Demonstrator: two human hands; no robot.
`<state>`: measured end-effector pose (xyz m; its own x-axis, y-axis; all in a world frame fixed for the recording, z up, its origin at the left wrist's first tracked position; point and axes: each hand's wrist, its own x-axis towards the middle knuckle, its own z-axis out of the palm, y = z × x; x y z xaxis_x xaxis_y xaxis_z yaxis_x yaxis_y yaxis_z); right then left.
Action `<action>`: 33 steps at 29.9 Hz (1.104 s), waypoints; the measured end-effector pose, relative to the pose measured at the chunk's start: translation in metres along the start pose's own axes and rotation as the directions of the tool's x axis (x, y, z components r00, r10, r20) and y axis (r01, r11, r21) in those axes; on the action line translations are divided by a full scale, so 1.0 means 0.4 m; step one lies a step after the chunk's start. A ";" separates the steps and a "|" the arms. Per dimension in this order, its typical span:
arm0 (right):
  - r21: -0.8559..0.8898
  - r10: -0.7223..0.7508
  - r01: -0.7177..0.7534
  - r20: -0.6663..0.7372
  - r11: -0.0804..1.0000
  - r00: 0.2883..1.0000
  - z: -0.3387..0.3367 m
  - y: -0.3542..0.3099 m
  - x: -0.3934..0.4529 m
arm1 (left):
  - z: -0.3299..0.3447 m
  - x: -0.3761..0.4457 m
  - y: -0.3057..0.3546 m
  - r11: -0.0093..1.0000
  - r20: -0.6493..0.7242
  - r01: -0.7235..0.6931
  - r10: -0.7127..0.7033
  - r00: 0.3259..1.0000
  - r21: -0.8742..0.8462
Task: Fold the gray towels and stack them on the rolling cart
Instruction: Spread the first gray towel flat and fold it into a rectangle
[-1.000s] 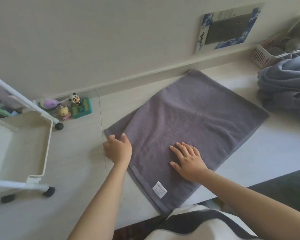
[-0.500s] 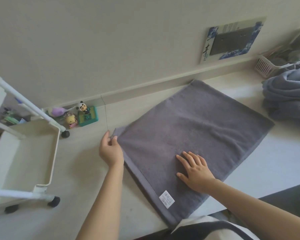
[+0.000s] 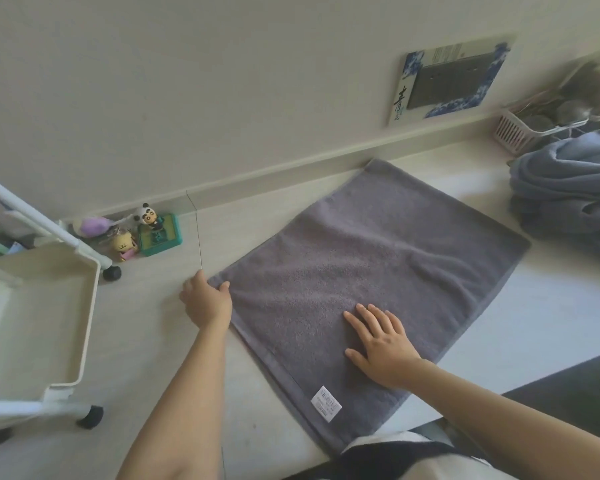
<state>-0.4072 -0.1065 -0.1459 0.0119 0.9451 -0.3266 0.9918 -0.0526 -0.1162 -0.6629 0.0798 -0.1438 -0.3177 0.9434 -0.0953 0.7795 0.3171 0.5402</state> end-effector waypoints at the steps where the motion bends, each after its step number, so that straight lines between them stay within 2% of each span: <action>1: 0.008 0.029 -0.029 -0.021 1.000 0.999 0.003 -0.013 -0.001 | 0.001 0.004 -0.002 0.997 0.026 -0.064 0.063 0.998 0.053; 2: 0.055 0.043 -0.041 -0.034 0.998 0.999 0.011 -0.029 -0.005 | 0.006 0.006 -0.005 0.986 0.066 -0.128 0.122 0.990 0.105; 4: 0.101 -0.043 0.047 -0.038 0.994 0.998 0.028 -0.055 -0.023 | 0.012 0.005 -0.011 0.965 0.132 -0.188 0.166 0.977 0.182; 7: -0.027 -0.233 0.232 -0.062 0.972 0.970 0.051 -0.030 -0.048 | 0.010 -0.003 -0.018 0.965 0.134 -0.152 0.125 0.983 0.214; 9: -0.064 -0.262 0.259 -0.041 0.964 0.964 0.035 0.022 -0.038 | 0.004 -0.015 -0.019 0.963 0.149 -0.149 0.117 0.982 0.226; 12: -0.091 -0.257 0.255 -0.010 0.963 0.966 0.013 0.127 -0.027 | 0.002 -0.045 -0.022 0.967 0.200 -0.171 0.132 0.971 0.189; 15: -0.040 -0.207 0.205 -0.052 0.978 0.977 -0.026 0.191 -0.036 | 0.013 -0.085 -0.023 0.978 0.280 -0.169 0.129 0.951 0.124; 17: 0.021 -0.185 0.189 -0.126 0.982 0.975 -0.050 0.168 -0.048 | 0.022 -0.116 -0.014 0.988 0.309 -0.130 0.099 0.946 0.078; 19: 0.049 -0.234 0.250 -0.211 0.967 0.949 -0.045 0.114 -0.058 | 0.025 -0.140 0.002 0.997 0.296 -0.074 0.073 0.952 -0.010; 21: 0.077 -0.300 0.322 -0.214 0.944 0.930 -0.016 0.056 -0.071 | 0.022 -0.150 0.012 0.994 0.293 -0.022 0.052 0.955 -0.106; 26: 0.137 -0.275 0.313 -0.236 0.940 0.932 0.032 0.010 -0.095 | 0.007 -0.153 0.012 0.997 0.312 -0.004 0.027 0.950 -0.074; 31: 0.158 -0.230 0.303 -0.365 0.940 0.902 0.048 -0.008 -0.096 | -0.002 -0.151 -0.007 0.985 0.285 0.051 -0.001 0.959 -0.167; 33: 0.139 -0.236 0.304 -0.367 0.943 0.900 0.044 -0.017 -0.093 | -0.004 -0.150 -0.015 0.972 0.276 0.082 -0.019 0.961 -0.219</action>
<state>-0.4168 -0.1470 -0.1496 -0.1765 0.9812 0.0782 0.9207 0.1927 -0.3393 -0.6495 0.0210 -0.1399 -0.1709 0.9275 -0.3326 0.6134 0.3643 0.7008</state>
